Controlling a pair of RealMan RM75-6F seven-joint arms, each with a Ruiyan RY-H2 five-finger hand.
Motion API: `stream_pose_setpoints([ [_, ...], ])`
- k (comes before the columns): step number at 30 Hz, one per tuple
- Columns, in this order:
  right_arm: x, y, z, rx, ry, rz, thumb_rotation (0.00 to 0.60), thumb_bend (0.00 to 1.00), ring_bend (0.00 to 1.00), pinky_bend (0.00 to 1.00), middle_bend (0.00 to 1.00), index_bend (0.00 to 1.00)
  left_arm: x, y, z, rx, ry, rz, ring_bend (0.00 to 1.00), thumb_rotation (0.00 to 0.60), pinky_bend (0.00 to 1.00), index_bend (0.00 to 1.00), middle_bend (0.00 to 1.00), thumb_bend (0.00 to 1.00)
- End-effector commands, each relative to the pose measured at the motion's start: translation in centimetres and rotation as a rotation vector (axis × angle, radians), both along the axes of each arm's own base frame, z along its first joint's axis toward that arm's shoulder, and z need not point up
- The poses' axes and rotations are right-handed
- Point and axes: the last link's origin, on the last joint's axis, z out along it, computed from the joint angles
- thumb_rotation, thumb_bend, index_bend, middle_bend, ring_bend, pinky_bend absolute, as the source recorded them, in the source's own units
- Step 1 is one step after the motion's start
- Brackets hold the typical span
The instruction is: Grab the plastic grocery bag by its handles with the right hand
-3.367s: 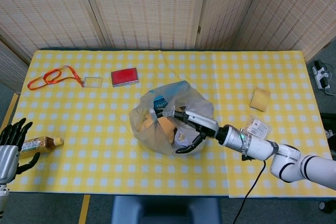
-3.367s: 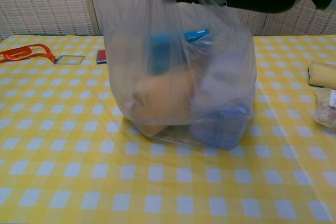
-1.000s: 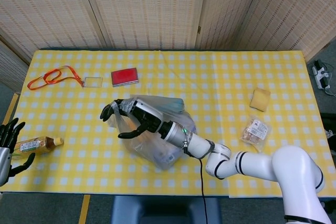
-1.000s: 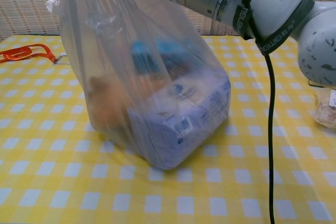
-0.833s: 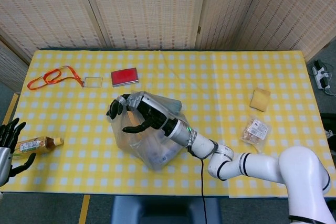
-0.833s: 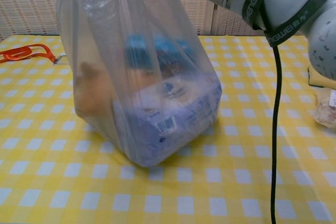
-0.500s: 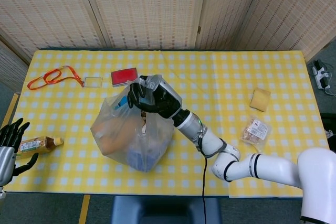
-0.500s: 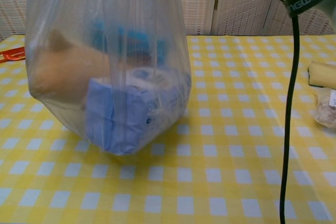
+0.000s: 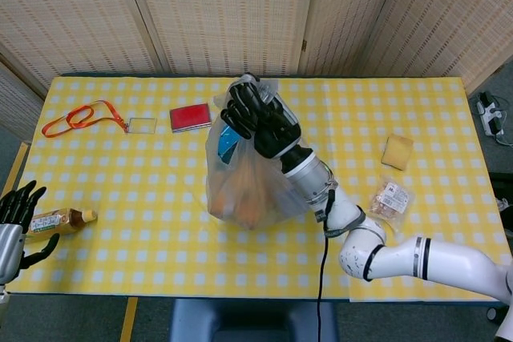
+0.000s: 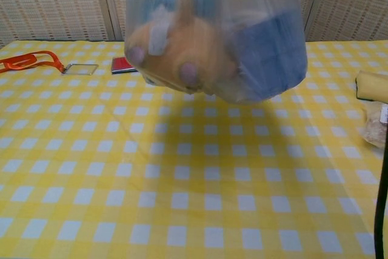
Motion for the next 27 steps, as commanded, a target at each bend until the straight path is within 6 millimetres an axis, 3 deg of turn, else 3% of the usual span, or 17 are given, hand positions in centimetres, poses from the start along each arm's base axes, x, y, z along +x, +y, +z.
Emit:
stream_pose_setpoints([
  [1, 0.7, 0.8, 2.7, -0.027, -0.044, 0.029, 0.600, 0.49, 0.94, 0.94, 0.78, 0.73, 0.0, 0.0, 0.1, 0.001, -0.003, 0.000, 0.01, 0.600, 0.00, 0.02, 0.00, 0.36],
  [6, 1.8, 2.3, 6.2, -0.089, -0.088, 0.066, 0.600, 0.49, 0.94, 0.94, 0.78, 0.73, -0.1, 0.1, 0.1, -0.004, -0.005, 0.002, 0.01, 0.600, 0.00, 0.02, 0.00, 0.36],
  [10, 1.9, 3.1, 7.2, -0.119, -0.071, 0.060, 0.600, 0.49, 0.94, 0.94, 0.78, 0.73, 0.0, 0.1, 0.0, -0.008, -0.003, 0.000, 0.01, 0.600, 0.00, 0.02, 0.00, 0.36],
  [27, 1.6, 1.5, 3.2, -0.060, 0.017, 0.015, 0.600, 0.49, 0.94, 0.94, 0.78, 0.73, 0.0, -0.3, 0.2, -0.005, -0.003, 0.005, 0.01, 0.600, 0.00, 0.02, 0.00, 0.36],
])
